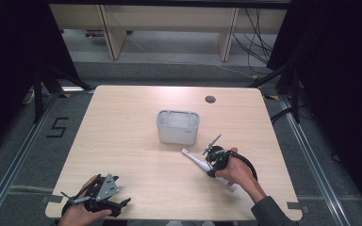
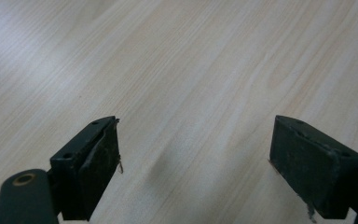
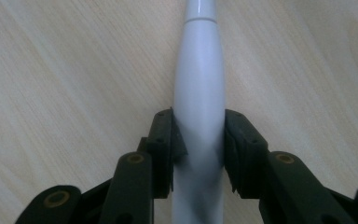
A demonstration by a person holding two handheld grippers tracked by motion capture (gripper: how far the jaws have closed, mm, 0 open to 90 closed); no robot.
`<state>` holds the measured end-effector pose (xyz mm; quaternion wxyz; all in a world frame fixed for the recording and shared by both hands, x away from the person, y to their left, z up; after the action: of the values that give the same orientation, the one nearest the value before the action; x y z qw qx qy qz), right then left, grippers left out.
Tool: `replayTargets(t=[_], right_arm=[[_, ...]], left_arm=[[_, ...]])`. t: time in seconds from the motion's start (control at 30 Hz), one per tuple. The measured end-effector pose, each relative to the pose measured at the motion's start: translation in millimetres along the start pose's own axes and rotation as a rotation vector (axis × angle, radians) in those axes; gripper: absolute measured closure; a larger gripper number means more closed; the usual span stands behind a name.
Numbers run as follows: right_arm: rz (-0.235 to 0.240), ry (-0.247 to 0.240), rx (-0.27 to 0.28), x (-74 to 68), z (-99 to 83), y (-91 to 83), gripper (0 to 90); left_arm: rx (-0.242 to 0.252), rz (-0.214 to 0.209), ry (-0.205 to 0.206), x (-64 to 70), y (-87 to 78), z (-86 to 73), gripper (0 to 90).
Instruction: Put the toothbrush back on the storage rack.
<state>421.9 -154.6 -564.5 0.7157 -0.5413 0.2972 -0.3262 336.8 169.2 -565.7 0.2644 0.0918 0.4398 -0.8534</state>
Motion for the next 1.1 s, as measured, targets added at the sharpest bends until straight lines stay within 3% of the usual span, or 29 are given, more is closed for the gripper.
replayTargets(t=[0.2, 0.23, 0.27, 0.3, 0.33, 0.4, 0.43, 0.5, 0.53, 0.7, 0.73, 0.77, 0.87, 0.9, 1.07, 1.1], right_arm=[[-0.044, -0.025, -0.046, 2.5, 0.4, 1.2, 65.6], [-0.049, -0.06, -0.047, 4.1, 2.0, 1.4, 65.6], [-0.045, -0.028, -0.054, 0.8, 1.7, 1.6, 65.6], [-0.041, -0.051, -0.056, 0.9, 2.9, 1.7, 65.6], [-0.045, -0.011, -0.07, -2.4, 1.5, 0.9, 65.6], [-0.04, -0.042, -0.088, 0.2, 2.3, 0.5, 65.6], [-0.044, -0.02, -0.089, -1.9, 1.8, 0.8, 65.7], [-0.049, -0.067, -0.09, 0.0, 3.7, 1.6, 65.7], [-0.054, -0.038, -0.097, -2.6, 3.0, 1.7, 65.7], [-0.072, -0.081, -0.125, -3.2, 4.9, 1.4, 65.7], [-0.074, -0.062, -0.121, -4.1, 4.7, 1.6, 65.7], [-0.075, -0.079, -0.128, -4.9, 5.4, 1.6, 65.8], [-0.073, -0.087, -0.129, -5.2, 6.0, 2.0, 65.8], [-0.076, -0.069, -0.138, -6.0, 5.0, 0.7, 65.8], [-0.088, -0.09, -0.147, -5.7, 6.6, 2.7, 65.9], [-0.111, -0.095, -0.158, -4.5, 6.8, 2.0, 66.0]], left_arm=[[-0.003, 0.001, 0.003, -0.4, 0.0, -0.3, 15.4], [0.0, 0.001, 0.002, -0.2, -0.1, 0.0, 15.4], [-0.001, 0.001, 0.003, -0.1, -0.4, 0.0, 15.4], [0.001, 0.0, 0.0, 0.1, -0.4, 0.2, 15.3], [0.002, 0.001, -0.001, -0.2, -0.4, 0.2, 15.4], [0.011, 0.004, -0.013, 0.0, 0.1, 1.1, 15.3], [0.003, 0.002, -0.003, -0.1, -0.5, 0.3, 15.3], [0.001, 0.0, 0.0, 0.0, -0.1, 0.1, 15.4], [-0.001, 0.001, 0.0, -0.2, 0.0, 0.0, 15.4], [0.012, 0.004, -0.013, 0.2, 0.2, 1.1, 15.4], [0.011, 0.004, -0.012, 0.2, 0.1, 1.1, 15.4], [0.0, 0.003, 0.002, -0.3, -0.8, 0.2, 15.3], [0.0, 0.001, 0.0, -0.2, -0.2, 0.1, 15.4], [0.0, 0.003, 0.002, -0.5, -0.5, 0.1, 15.4], [-0.001, 0.003, 0.003, -0.5, -0.6, 0.1, 15.3], [0.0, 0.003, 0.004, -0.3, -0.8, 0.3, 15.3]])
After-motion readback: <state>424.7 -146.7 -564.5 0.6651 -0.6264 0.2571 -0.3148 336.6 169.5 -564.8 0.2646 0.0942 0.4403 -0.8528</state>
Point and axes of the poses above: each handheld gripper's, and its own axes: y roughly forward along the jaws, z roughly out of its top, x roughly to its right, the point moved 9 cm from there along y, roughly forward along the jaws, and after that the axes turned 15 degrees about y, right-handed, at the moved point
